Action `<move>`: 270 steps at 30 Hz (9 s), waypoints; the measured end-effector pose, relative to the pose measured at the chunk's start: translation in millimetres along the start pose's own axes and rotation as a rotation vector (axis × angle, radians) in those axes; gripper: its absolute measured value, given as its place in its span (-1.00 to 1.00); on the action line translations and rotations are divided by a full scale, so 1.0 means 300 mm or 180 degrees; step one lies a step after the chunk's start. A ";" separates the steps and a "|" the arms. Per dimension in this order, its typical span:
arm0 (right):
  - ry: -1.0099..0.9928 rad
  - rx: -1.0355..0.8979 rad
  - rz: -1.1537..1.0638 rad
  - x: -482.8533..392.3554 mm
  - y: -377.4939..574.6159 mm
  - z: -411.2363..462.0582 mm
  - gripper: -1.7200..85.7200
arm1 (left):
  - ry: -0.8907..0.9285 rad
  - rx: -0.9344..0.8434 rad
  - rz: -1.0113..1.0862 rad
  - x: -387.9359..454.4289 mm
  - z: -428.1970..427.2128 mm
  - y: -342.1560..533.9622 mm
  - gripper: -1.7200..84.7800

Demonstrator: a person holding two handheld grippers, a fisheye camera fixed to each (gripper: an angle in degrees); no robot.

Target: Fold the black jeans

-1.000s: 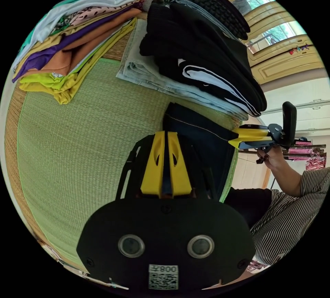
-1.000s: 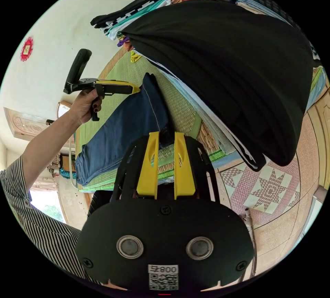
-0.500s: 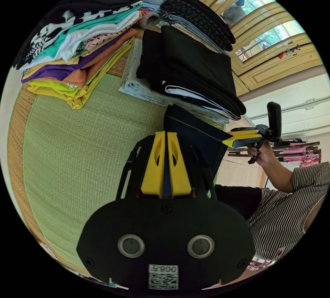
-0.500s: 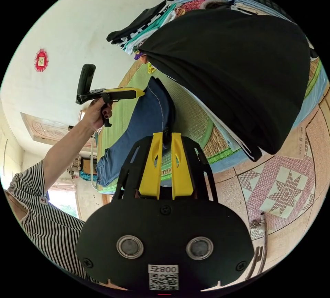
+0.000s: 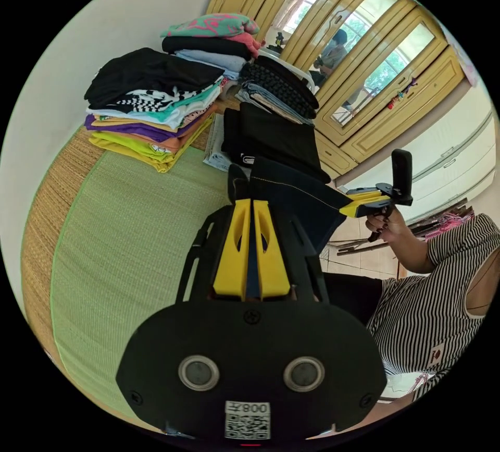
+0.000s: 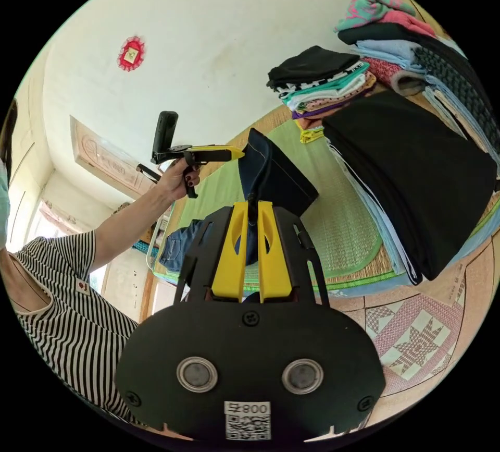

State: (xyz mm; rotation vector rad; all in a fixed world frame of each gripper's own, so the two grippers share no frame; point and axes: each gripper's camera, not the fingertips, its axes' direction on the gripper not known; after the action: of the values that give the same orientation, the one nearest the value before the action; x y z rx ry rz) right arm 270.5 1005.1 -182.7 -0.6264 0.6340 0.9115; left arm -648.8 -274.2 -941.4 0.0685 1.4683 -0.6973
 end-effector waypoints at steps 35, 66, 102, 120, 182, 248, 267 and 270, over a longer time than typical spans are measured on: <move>-0.0117 -0.0091 0.0442 0.165 0.022 0.067 -0.87 | 0.0544 -0.0107 0.0505 0.071 -0.094 0.152 -0.94; 0.0014 -0.1040 -0.1363 0.149 -0.387 0.428 -0.59 | 0.1046 -0.0237 0.1156 0.274 0.053 0.179 -0.94; -0.1161 -0.0936 -0.0790 -0.170 -0.440 0.356 -0.88 | 0.0700 -0.0302 0.0909 0.156 0.162 0.452 -0.94; -0.1289 -0.0760 -0.1195 -0.999 -0.563 0.547 -0.90 | 0.0228 0.0269 0.0509 -0.130 0.098 1.029 -0.94; -0.0419 -0.3034 -0.2217 -2.747 -0.297 1.954 -0.81 | -0.0112 0.1110 -0.3381 -0.564 0.809 3.349 -0.84; 0.0326 -0.2723 -0.2086 -2.483 -0.139 1.814 -0.96 | 0.0046 0.0981 -0.3114 -0.553 0.871 2.901 -0.96; 0.0012 -0.2082 -0.0735 -1.731 -0.225 1.457 -0.93 | -0.0158 0.0755 -0.2557 -0.210 0.779 2.575 -0.91; -0.0502 -0.1911 -0.0131 -1.514 -0.215 1.407 -0.86 | -0.0042 0.0732 -0.2407 -0.152 0.794 2.486 -0.86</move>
State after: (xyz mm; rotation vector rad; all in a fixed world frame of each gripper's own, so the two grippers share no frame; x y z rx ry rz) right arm 211.5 1047.6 436.4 -1.0843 0.1948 1.1070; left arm -87.2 235.9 -1139.8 -0.3317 1.3840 -1.4721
